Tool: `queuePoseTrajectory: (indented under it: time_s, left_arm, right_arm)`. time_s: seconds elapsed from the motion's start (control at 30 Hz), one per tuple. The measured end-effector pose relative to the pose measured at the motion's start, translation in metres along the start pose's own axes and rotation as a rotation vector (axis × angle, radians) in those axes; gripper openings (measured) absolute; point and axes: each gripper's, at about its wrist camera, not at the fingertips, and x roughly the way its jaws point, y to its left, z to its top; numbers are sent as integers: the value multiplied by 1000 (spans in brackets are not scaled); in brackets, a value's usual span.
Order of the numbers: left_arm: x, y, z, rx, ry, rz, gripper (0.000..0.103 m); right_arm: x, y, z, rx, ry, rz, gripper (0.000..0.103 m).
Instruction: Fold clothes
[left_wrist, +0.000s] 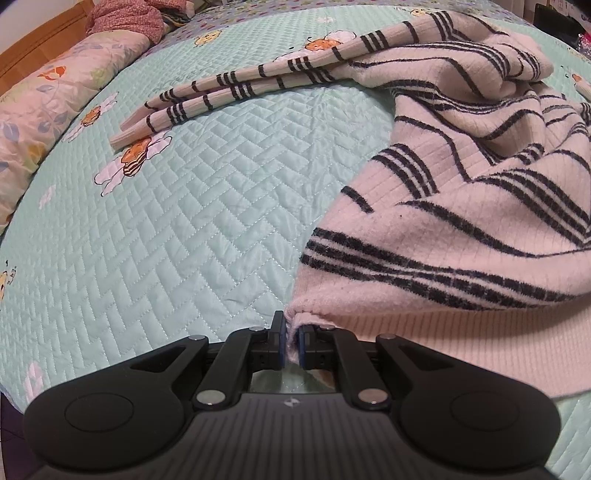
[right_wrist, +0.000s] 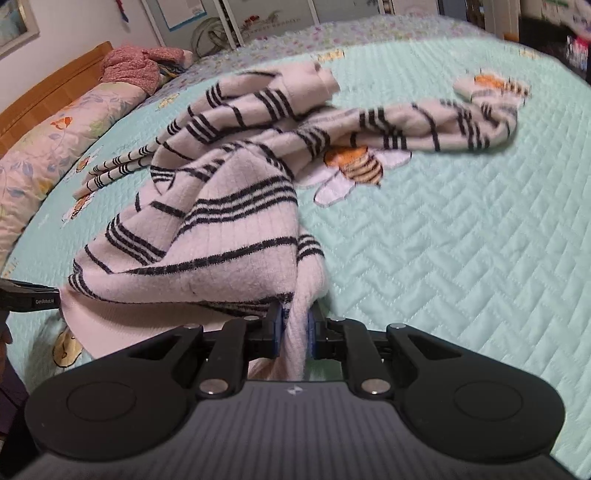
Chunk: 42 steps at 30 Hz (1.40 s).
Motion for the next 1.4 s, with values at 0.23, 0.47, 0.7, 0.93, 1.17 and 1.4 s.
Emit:
queuePoseTrajectory:
  time_s: [0.23,0.47,0.7,0.93,1.17,1.4]
  left_arm:
    - [1,-2,0,9,1,11,5]
    - [1,-2,1,11,2,12,5]
    - [1,-3,1,17,2,16,5]
    - [-3,2,-2,1,-6,-13,5]
    - [-26,2,-6,-4,-22,-39,9]
    - [-53,9,8,-82,-79,-79,10]
  right_arm:
    - [8,-18,-1,82,38,23,15]
    - [5,-24,-1,115,35,40,15]
    - [7,-24,5,91,92,25,33]
    - [-14,3,27,-5,60,-182,61]
    - [30,48,60,-217,118,-228,73]
    - [76,36,62,-223,260,-209,93]
